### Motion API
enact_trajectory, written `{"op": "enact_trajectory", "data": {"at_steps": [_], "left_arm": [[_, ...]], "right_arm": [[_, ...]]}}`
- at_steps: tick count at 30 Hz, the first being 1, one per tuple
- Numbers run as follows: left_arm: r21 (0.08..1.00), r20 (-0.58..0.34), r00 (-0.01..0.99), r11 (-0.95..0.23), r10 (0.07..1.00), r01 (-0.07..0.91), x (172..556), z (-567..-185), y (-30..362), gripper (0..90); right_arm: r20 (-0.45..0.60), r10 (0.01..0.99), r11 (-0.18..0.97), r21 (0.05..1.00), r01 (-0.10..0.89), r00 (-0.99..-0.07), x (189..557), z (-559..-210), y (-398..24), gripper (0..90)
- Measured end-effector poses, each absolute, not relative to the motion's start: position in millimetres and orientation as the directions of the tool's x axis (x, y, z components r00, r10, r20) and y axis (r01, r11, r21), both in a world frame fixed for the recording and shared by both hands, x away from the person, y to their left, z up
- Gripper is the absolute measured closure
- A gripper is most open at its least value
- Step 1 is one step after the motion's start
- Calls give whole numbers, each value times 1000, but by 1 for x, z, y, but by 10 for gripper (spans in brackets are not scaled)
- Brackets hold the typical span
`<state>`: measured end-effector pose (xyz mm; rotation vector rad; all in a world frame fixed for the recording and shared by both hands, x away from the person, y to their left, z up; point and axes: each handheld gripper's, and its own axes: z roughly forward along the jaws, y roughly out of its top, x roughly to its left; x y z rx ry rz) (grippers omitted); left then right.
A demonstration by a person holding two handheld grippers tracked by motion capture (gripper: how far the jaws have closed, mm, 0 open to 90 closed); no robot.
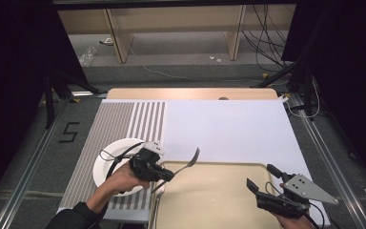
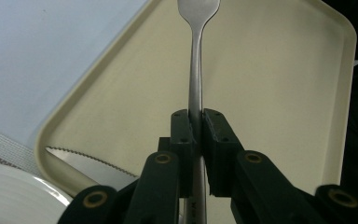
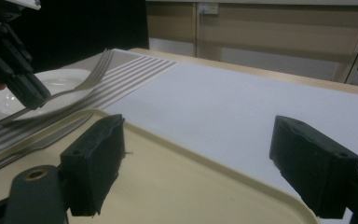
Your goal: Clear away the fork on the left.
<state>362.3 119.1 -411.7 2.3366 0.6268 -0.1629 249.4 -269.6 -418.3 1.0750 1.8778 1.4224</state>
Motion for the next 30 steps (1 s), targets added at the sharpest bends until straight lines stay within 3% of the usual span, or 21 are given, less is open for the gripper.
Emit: {"op": "enact_trajectory", "data": {"at_steps": [11, 30], "left_arm": [[564, -302, 892, -692, 336, 451, 336, -428, 101, 829], [497, -340, 886, -739, 316, 455, 307, -453, 81, 829]], "right_arm": [[38, 845, 125, 956, 266, -534, 249, -418, -269, 190], [39, 842, 125, 956, 266, -538, 249, -418, -268, 191]]}}
